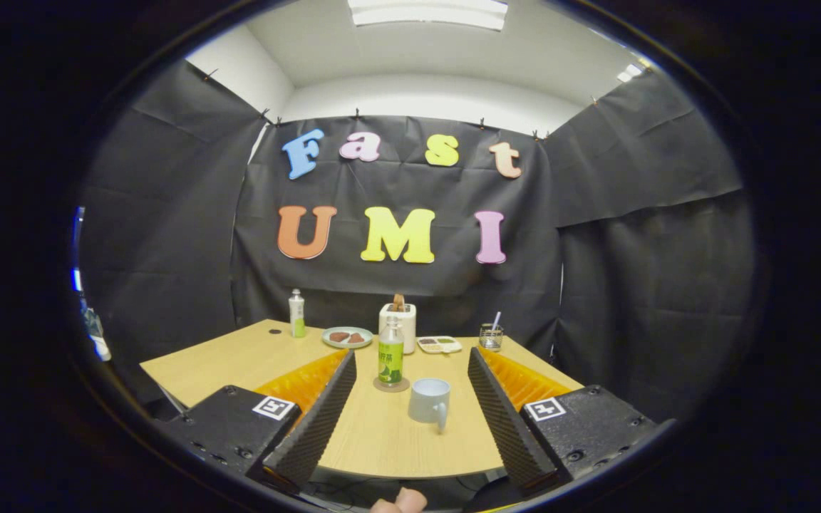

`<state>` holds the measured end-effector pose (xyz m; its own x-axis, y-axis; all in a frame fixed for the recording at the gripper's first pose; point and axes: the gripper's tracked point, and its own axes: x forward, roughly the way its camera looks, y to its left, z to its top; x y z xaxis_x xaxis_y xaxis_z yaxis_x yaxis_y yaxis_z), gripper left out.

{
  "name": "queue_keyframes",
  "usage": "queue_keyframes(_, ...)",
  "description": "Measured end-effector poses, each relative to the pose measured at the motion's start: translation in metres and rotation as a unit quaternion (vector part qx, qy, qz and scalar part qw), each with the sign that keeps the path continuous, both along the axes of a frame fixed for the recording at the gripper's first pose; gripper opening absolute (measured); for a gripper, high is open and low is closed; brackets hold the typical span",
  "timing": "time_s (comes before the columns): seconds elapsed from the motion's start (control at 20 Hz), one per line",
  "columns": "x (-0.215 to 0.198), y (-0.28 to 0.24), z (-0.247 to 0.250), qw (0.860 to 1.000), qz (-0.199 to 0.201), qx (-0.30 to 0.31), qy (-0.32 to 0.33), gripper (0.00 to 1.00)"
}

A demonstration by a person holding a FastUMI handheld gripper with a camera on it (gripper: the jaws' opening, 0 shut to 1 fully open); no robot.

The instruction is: Take the bottle from table, then pour the juice into the cup, finally place the bottle on the coaster

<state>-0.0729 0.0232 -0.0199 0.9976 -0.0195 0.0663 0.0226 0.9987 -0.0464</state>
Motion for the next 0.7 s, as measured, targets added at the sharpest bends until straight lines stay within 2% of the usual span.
queue_keyframes(0.7,-0.002,0.018,-0.007,1.000,0.013,0.015,-0.004,1.00)
